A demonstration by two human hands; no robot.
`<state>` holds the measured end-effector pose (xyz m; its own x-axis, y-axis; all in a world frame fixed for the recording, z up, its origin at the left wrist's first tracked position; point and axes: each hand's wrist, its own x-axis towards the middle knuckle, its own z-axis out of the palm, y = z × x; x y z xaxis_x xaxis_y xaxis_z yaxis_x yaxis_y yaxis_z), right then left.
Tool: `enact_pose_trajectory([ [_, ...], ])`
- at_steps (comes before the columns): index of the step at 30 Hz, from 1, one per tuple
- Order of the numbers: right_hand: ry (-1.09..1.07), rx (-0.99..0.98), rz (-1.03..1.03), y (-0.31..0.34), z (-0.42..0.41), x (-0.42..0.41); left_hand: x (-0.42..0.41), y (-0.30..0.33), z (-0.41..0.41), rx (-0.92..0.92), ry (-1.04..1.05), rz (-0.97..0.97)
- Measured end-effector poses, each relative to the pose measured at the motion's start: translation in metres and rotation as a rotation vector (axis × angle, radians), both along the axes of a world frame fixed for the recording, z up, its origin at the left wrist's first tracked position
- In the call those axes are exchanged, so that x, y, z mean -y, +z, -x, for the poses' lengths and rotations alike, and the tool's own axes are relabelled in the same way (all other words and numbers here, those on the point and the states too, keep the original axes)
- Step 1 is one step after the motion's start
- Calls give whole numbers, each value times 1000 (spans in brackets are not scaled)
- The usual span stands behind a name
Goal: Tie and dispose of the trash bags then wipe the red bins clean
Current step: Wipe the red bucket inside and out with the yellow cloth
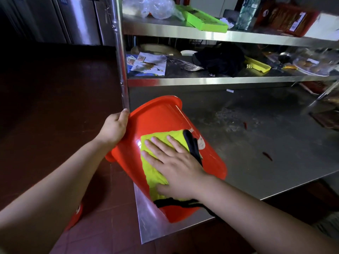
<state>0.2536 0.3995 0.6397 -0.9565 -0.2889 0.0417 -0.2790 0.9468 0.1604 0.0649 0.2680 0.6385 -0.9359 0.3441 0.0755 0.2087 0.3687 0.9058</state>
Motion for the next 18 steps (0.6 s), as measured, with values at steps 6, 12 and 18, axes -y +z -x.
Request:
enact_pose_trajectory([
  [6, 60, 4, -10, 22, 72, 5, 3, -2, 5, 27, -56, -121],
  [12, 28, -12, 177, 25, 82, -23, 24, -21, 5, 120, -31, -226],
  [18, -118, 79, 564, 21, 87, -57, 47, -38, 0, 52, -24, -200],
])
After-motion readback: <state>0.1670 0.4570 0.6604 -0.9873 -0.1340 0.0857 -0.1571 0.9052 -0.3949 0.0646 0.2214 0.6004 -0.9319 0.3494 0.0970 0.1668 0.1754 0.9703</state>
